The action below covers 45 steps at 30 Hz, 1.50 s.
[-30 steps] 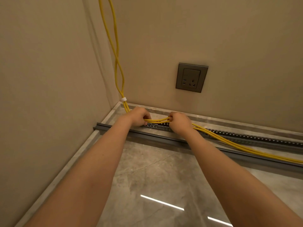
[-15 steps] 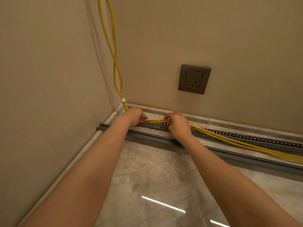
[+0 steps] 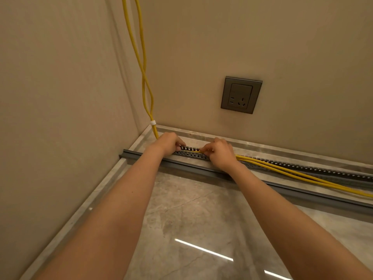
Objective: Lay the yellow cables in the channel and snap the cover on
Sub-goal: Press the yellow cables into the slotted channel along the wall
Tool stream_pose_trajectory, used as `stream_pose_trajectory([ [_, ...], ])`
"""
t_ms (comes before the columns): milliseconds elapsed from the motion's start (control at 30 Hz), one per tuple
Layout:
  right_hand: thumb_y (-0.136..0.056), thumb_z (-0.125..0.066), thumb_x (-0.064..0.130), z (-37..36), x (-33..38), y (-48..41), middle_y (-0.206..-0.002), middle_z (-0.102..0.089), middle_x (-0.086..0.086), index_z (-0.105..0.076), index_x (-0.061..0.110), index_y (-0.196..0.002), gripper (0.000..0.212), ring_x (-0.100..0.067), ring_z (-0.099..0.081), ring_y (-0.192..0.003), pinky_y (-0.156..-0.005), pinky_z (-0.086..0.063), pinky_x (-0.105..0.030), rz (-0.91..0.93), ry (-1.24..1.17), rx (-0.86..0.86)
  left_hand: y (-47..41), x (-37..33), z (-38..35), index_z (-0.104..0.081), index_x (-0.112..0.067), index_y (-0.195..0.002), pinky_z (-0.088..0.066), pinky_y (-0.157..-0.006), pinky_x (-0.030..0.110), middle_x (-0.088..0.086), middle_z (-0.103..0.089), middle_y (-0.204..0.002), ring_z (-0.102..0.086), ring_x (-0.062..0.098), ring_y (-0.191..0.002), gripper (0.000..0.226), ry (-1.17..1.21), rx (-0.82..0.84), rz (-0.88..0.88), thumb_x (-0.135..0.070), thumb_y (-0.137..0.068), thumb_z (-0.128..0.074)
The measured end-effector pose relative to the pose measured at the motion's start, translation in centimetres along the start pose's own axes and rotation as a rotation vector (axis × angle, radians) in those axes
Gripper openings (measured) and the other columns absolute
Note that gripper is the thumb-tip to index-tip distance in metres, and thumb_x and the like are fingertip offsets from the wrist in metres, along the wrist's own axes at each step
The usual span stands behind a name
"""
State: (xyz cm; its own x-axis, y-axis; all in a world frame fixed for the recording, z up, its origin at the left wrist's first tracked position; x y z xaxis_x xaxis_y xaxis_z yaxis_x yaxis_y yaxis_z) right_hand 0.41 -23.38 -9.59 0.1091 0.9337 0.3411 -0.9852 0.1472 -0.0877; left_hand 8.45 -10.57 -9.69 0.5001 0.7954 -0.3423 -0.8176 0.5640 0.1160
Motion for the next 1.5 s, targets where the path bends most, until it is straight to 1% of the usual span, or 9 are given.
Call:
stream_pose_trajectory([
  [167,-0.091,-0.056,0.01,1.2,-1.3,1.3,-0.114,-0.059,-0.01,-0.062,0.015,-0.119,0.029,-0.027,-0.055,-0.105,-0.087,-0.046,-0.035,0.022,-0.012,-0.01,0.1,0.5,0.0,-0.065,-0.013,-0.122,-0.038,-0.086,0.022,0.014,-0.066,-0.12,-0.058,0.025,-0.112,0.032,0.074,-0.017,0.035,-0.005,-0.092,-0.057],
  [400,-0.086,-0.053,-0.005,1.7,-1.7,2.0,-0.108,-0.069,-0.013,-0.072,0.005,-0.103,0.027,-0.029,-0.062,-0.102,-0.092,-0.051,-0.039,0.004,-0.106,-0.119,0.6,0.1,-0.1,-0.063,-0.018,-0.124,-0.039,-0.103,0.032,0.011,-0.059,-0.132,-0.052,0.024,-0.123,0.036,0.164,-0.036,0.013,-0.002,-0.093,-0.054],
  [600,-0.088,-0.052,0.0,1.0,0.0,0.9,-0.112,-0.065,-0.013,-0.068,0.008,-0.107,0.026,-0.03,-0.059,-0.104,-0.089,-0.05,-0.038,0.029,0.029,-0.036,-0.3,0.1,-0.4,-0.057,-0.021,-0.131,-0.039,-0.105,0.03,0.012,-0.055,-0.135,-0.049,0.024,-0.128,0.049,0.196,0.004,0.011,0.006,-0.09,-0.054],
  [800,-0.09,-0.053,0.005,1.1,0.8,1.1,-0.113,-0.058,-0.01,-0.067,0.008,-0.11,0.025,-0.027,-0.049,-0.109,-0.084,-0.04,-0.032,0.096,0.235,-0.109,-0.8,0.7,-0.6,-0.061,-0.02,-0.125,-0.041,-0.1,0.029,0.012,-0.055,-0.133,-0.053,0.023,-0.123,0.045,0.219,-0.018,0.031,0.005,-0.089,-0.057],
  [967,-0.089,-0.047,0.005,-0.1,1.8,1.1,-0.115,-0.057,-0.013,-0.064,0.006,-0.116,0.031,-0.032,-0.056,-0.104,-0.08,-0.046,-0.035,0.087,0.252,0.064,-0.8,2.1,-0.7,-0.061,-0.018,-0.125,-0.04,-0.091,0.025,0.013,-0.057,-0.127,-0.053,0.023,-0.122,0.041,0.323,-0.072,0.103,0.0,-0.087,-0.061],
  [1067,-0.089,-0.045,0.013,-0.1,1.9,1.8,-0.116,-0.06,-0.011,-0.057,0.012,-0.126,0.039,-0.031,-0.057,-0.105,-0.083,-0.047,-0.035,0.092,0.245,0.105,-0.6,2.3,-0.9,-0.06,-0.017,-0.126,-0.041,-0.098,0.028,0.015,-0.057,-0.127,-0.053,0.024,-0.122,0.039,0.348,-0.046,0.105,-0.002,-0.089,-0.059],
  [1267,-0.092,-0.044,0.015,-0.5,1.6,1.8,-0.125,-0.05,-0.012,-0.05,0.016,-0.135,0.043,-0.031,-0.048,-0.118,-0.097,-0.039,-0.04,0.063,0.252,0.261,-0.5,-1.3,-0.6,-0.058,-0.017,-0.127,-0.038,-0.103,0.03,0.013,-0.048,-0.138,-0.044,0.024,-0.131,0.053,0.14,-0.078,-0.015,0.014,-0.084,-0.049],
  [1400,-0.092,-0.045,0.014,-0.6,1.6,2.0,-0.125,-0.049,-0.013,-0.049,0.014,-0.135,0.044,-0.031,-0.047,-0.117,-0.095,-0.042,-0.04,0.034,0.195,0.266,0.6,-4.7,-0.9,-0.066,-0.016,-0.113,-0.042,-0.087,0.027,0.012,-0.054,-0.119,-0.052,0.024,-0.113,0.045,0.05,-0.119,-0.127,0.011,-0.08,-0.051],
  [1500,-0.09,-0.047,0.015,-0.6,1.4,1.9,-0.124,-0.051,-0.013,-0.05,0.013,-0.134,0.043,-0.03,-0.05,-0.115,-0.089,-0.044,-0.037,0.01,0.166,0.267,1.1,-6.0,-1.9,-0.065,-0.015,-0.115,-0.046,-0.086,0.03,0.011,-0.064,-0.115,-0.058,0.025,-0.106,0.042,0.066,-0.076,-0.154,0.004,-0.082,-0.049],
])
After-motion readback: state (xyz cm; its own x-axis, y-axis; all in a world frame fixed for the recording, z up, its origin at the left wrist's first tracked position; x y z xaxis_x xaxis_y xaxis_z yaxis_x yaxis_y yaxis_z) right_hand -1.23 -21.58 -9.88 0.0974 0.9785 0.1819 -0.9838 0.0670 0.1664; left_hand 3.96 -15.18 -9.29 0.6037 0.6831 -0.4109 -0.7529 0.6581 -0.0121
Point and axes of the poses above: each hand's wrist, its own y-axis away from the middle knuckle, its own z-axis out of the back of the hand, x = y × z, the point moved 8 cm from there along -y, towards the middle knuckle
